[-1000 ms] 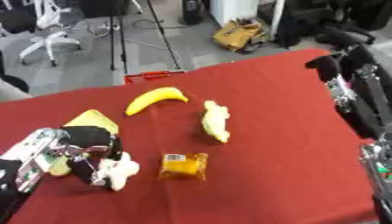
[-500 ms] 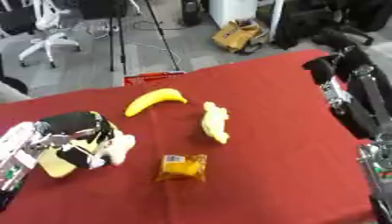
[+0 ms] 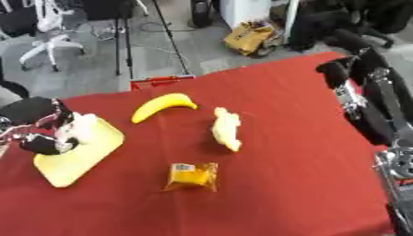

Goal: Pick up objects on the table and place them in the box.

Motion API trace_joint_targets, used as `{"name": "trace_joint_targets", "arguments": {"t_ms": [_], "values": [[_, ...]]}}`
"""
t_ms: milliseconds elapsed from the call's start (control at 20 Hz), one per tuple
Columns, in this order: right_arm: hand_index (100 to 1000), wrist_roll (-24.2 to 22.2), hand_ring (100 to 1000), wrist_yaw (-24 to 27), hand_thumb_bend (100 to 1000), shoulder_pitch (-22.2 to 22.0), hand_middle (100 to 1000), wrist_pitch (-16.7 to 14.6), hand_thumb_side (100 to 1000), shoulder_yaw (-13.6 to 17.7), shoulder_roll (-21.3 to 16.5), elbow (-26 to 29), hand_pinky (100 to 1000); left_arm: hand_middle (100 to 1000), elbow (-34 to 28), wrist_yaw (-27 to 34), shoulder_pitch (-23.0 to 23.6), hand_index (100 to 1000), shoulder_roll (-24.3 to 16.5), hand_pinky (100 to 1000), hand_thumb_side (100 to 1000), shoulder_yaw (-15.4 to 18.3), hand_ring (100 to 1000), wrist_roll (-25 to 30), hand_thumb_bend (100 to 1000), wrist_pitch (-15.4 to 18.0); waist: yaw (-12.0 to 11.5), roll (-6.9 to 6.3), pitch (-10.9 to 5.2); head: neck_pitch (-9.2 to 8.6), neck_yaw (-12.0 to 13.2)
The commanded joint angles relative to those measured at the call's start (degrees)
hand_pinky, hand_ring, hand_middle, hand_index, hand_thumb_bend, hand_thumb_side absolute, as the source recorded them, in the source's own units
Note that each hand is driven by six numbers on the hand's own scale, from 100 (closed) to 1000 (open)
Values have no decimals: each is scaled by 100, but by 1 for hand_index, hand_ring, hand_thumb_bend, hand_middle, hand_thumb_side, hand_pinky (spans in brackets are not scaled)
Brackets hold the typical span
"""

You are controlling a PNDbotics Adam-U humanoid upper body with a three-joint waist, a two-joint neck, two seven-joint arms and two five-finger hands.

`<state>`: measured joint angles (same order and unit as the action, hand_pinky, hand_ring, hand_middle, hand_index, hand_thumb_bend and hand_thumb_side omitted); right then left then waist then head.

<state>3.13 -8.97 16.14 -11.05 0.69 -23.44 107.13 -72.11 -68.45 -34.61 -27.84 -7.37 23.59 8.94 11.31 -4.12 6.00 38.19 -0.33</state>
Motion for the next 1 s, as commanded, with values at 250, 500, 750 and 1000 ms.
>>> {"name": "trace_joint_targets", "arguments": {"t_ms": [250, 500, 750, 1000], "values": [[950, 28, 662, 0, 458, 62, 843, -2, 828, 51, -79, 74, 748, 584, 370, -539, -80, 663, 31, 614, 518, 184, 540, -612, 415, -325, 9, 115, -116, -68, -21], [950, 29, 662, 1, 458, 65, 843, 0, 828, 51, -73, 75, 748, 779, 545, -693, -78, 813, 75, 780, 758, 222, 749, -876, 772, -495, 15, 116, -119, -75, -35], [949, 33, 662, -1, 458, 65, 843, 1, 828, 55, -74, 74, 747, 917, 536, -872, -43, 885, 67, 960, 857, 269, 920, -977, 821, -766, 15, 117, -121, -71, -39], [949, 38, 662, -2, 459, 61, 843, 1, 829, 64, -72, 71, 747, 881, 184, -457, 108, 868, 133, 908, 949, 490, 853, -1595, 755, -1076, 2, 125, -119, -77, -60]]}}
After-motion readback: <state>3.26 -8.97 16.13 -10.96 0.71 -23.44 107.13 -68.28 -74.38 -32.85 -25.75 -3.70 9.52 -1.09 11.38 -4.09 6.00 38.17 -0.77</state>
